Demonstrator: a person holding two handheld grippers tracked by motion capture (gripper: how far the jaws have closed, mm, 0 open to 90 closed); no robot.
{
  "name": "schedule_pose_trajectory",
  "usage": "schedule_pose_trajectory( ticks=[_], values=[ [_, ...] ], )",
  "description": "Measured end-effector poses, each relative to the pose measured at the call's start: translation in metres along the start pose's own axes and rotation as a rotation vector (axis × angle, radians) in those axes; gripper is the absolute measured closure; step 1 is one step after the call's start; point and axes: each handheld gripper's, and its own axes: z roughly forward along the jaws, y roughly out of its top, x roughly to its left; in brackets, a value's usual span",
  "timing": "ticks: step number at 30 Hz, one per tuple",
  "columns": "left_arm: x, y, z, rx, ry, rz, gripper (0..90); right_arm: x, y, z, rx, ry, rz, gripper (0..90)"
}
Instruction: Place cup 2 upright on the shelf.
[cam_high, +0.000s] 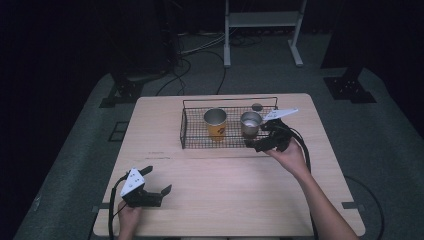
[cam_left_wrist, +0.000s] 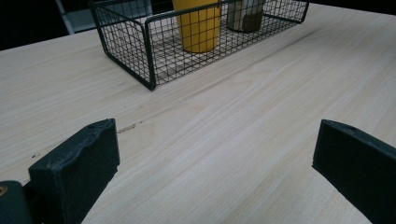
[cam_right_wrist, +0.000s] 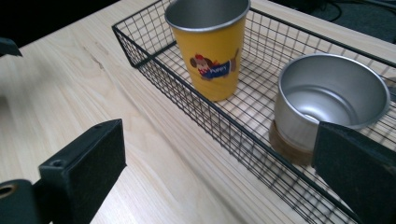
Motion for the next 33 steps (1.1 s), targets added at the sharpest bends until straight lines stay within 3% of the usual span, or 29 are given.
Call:
schedule_pose_trajectory(
  ticks=[7, 33],
  values=[
    [0.000, 0.000, 0.000, -0.001, -0.002, -0.003, 0.0, 0.001, -0.011, -0.010, -0.030, 0.011, 0.012, 2.4],
    [0.000, 0.000, 0.000, -0.001, -0.003, 0.001, 0.0, -0.007, -0.049, -0.029, -0.002, -0.023, 0.040, 2.5]
  ],
)
